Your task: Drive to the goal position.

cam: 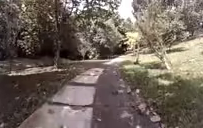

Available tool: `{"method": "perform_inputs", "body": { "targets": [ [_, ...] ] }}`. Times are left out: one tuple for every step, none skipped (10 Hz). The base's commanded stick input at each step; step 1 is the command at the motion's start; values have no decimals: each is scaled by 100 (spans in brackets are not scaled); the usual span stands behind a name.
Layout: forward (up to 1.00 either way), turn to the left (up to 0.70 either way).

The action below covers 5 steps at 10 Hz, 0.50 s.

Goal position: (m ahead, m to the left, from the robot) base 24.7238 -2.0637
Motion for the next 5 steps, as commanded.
{"method": "perform_inputs", "body": {
  "targets": [
    [45, 0],
    [45, 0],
    [45, 0],
    [45, 0],
    [45, 0]
  ]
}}
